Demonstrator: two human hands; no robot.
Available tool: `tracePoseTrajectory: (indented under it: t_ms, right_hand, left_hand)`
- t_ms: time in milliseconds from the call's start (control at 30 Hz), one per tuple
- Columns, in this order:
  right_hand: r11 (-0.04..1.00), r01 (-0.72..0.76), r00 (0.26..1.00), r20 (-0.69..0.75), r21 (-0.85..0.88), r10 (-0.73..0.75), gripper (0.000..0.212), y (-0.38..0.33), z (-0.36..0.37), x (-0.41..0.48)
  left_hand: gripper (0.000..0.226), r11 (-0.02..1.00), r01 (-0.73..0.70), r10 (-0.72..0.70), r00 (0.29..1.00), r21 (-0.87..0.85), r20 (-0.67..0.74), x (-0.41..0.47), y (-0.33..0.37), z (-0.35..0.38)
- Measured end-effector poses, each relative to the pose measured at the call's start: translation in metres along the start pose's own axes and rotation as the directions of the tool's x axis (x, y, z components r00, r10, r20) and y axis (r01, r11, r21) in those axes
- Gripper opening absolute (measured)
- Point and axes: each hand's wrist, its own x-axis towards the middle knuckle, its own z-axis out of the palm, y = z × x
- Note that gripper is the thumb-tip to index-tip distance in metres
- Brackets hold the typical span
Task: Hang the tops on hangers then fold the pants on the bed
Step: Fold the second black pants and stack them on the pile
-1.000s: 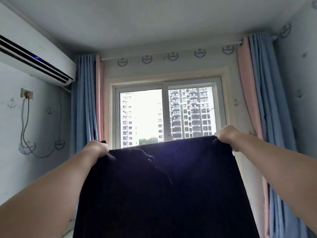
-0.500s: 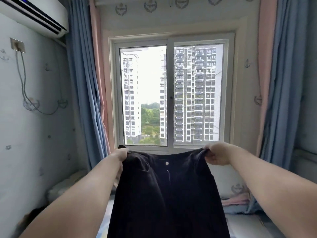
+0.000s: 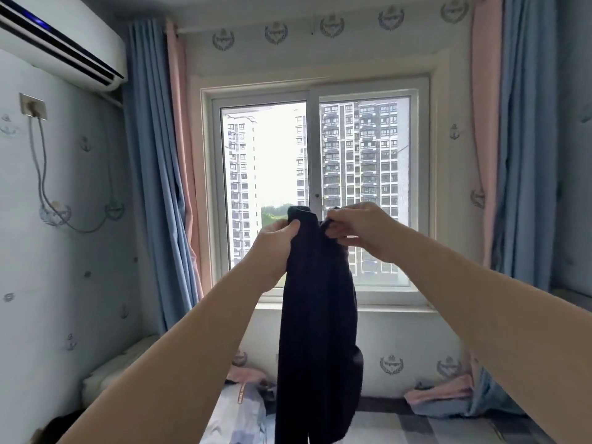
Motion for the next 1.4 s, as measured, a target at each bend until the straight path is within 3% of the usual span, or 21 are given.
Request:
tracePoseTrajectory:
  t_ms: [167, 267, 367, 433, 567, 633, 700, 767, 800, 867, 933, 967, 1033, 1167, 1300, 1400]
  right_hand:
    - [0.999, 0.054, 0.998, -0.018, -0.003, -0.054, 0.020, -0.031, -0.002, -0.002]
    - [0.997, 0.081, 0.996, -0.030, -0.006, -0.081, 0.020, -0.042, 0.000, -0.004]
    - [0.994, 0.104, 0.994, -0.018, -0.042, -0.105, 0.021, -0.047, 0.006, -0.004]
    - [0.992, 0.102, 0.995, -0.010, -0.071, -0.103, 0.021, -0.045, 0.008, -0.003]
    - [0.983, 0.108, 0.994, 0.049, -0.150, -0.102, 0.016, -0.026, -0.005, -0.007]
    - [0.958, 0.147, 0.988, -0.020, -0.248, -0.156, 0.015, -0.012, -0.018, -0.008]
    - [0.954, 0.096, 0.979, -0.145, -0.284, -0.142, 0.040, 0.010, -0.031, -0.010]
    - [0.982, -0.073, 0.982, -0.184, -0.172, 0.041, 0.080, 0.038, -0.042, -0.014]
    - [0.979, -0.182, 0.977, -0.133, -0.096, 0.168, 0.091, 0.053, -0.046, -0.017]
    - [0.915, -0.395, 0.913, 0.144, 0.081, 0.382, 0.089, 0.082, -0.051, -0.020]
    - [0.856, -0.479, 0.829, 0.420, 0.193, 0.369, 0.074, 0.099, -0.047, -0.023]
    - [0.843, -0.483, 0.822, 0.454, 0.239, 0.343, 0.068, 0.102, -0.043, -0.023]
    - [0.839, -0.457, 0.859, 0.393, 0.295, 0.329, 0.059, 0.100, -0.033, -0.022]
    - [0.873, -0.344, 0.939, 0.136, 0.346, 0.316, 0.040, 0.078, -0.025, -0.014]
    - [0.951, -0.210, 0.974, -0.042, 0.229, 0.225, 0.032, 0.051, -0.017, -0.011]
    - [0.967, -0.159, 0.977, -0.112, 0.198, 0.183, 0.029, 0.033, -0.008, -0.015]
  left_hand:
    - [0.029, 0.997, -0.044, 0.035, 0.993, 0.071, 0.114, -0.022, 0.016, 0.020]
    - [0.045, 0.959, -0.136, 0.086, 0.975, 0.249, 0.204, -0.030, 0.013, 0.026]
    - [0.043, 0.898, -0.181, 0.141, 0.982, 0.400, 0.129, -0.030, 0.003, 0.033]
    - [0.036, 0.926, -0.151, 0.145, 0.988, 0.346, 0.043, -0.026, -0.003, 0.035]
    - [0.037, 0.984, -0.010, 0.008, 1.000, 0.175, 0.013, -0.018, -0.012, 0.026]
    - [0.039, 0.992, 0.045, -0.045, 0.999, 0.115, -0.005, -0.016, -0.014, 0.017]
    - [0.039, 0.995, 0.098, -0.097, 0.995, 0.029, -0.028, -0.013, -0.014, 0.006]
    - [0.040, 0.988, 0.147, -0.148, 0.989, -0.041, -0.026, -0.011, -0.012, -0.005]
    - [0.041, 0.984, 0.165, -0.166, 0.986, -0.063, -0.013, -0.009, -0.011, -0.011]
    - [0.039, 0.978, 0.194, -0.192, 0.981, -0.080, 0.033, -0.007, -0.008, -0.020]
    - [0.035, 0.970, 0.231, -0.225, 0.971, -0.076, 0.081, -0.007, -0.005, -0.026]
    - [0.034, 0.966, 0.251, -0.244, 0.965, -0.067, 0.096, -0.006, -0.004, -0.028]
    - [0.034, 0.959, 0.279, -0.273, 0.956, -0.047, 0.106, -0.006, -0.001, -0.036]
    - [0.040, 0.954, 0.301, -0.300, 0.947, 0.011, 0.117, -0.004, 0.010, -0.059]
    - [0.058, 0.968, 0.239, -0.248, 0.959, 0.077, 0.134, -0.002, 0.024, -0.078]
    - [0.073, 0.929, 0.198, -0.246, 0.962, 0.314, 0.121, -0.001, 0.033, -0.090]
